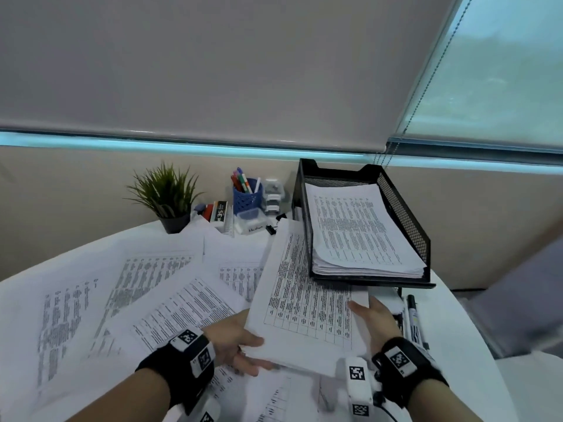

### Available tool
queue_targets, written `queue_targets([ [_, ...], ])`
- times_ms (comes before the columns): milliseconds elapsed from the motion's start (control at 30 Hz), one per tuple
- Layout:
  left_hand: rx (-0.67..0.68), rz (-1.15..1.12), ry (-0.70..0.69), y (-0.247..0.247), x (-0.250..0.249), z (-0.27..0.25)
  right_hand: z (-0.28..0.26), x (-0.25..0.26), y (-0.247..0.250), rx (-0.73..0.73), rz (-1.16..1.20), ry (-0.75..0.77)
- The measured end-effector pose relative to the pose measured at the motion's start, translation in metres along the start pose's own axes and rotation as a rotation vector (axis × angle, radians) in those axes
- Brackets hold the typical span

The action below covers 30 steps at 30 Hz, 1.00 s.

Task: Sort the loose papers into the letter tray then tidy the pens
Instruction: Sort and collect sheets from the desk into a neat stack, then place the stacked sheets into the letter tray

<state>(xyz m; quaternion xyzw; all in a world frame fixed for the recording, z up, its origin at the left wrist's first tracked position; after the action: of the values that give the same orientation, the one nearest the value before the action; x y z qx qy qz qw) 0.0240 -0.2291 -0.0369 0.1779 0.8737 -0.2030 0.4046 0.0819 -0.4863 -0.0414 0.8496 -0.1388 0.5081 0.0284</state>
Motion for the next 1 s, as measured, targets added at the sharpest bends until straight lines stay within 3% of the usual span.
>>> queue_targets([
  [100,-0.065,0.019,-0.041,-0.010,-0.002,0.017,0.009,0.009,0.013,0.048,0.041,0.024],
  [233,-0.142,-0.044,-0.076,-0.021,-0.004,0.039,0.008,0.018,0.027,0.123,-0.070,0.014],
  [400,-0.261,-0.072,-0.092,-0.029,-0.009,0.066,-0.011,0.013,0.046,0.318,-0.195,-0.156],
  [633,-0.195,-0.119,0.021,-0.046,-0.036,0.097,0.036,0.031,0.080,0.133,-0.311,-0.004],
  [800,-0.478,0.018,0.000,-0.033,-0.050,0.109,0.058,0.036,0.090,-0.043,-0.469,0.112],
  [900,-0.721,0.315,-0.027,-0.022,-0.057,0.103,0.059,0.034,0.100,-0.188,-0.655,0.145],
  [1000,-0.876,0.555,-0.046,-0.014,-0.063,0.095,0.060,0.029,0.109,-0.266,-0.677,0.121],
])
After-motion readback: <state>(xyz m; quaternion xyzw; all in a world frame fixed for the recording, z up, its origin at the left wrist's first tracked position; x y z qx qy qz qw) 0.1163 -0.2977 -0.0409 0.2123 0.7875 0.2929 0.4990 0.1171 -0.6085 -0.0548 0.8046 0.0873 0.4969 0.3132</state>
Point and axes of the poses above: each hand's wrist, its own z-axis towards the middle knuckle, its own y-axis out of the back of the hand, x = y × z, the point moved 8 cm from there along z, towards the middle knuckle, and after that the axes turned 7 degrees about z, right-handed, at the moved point
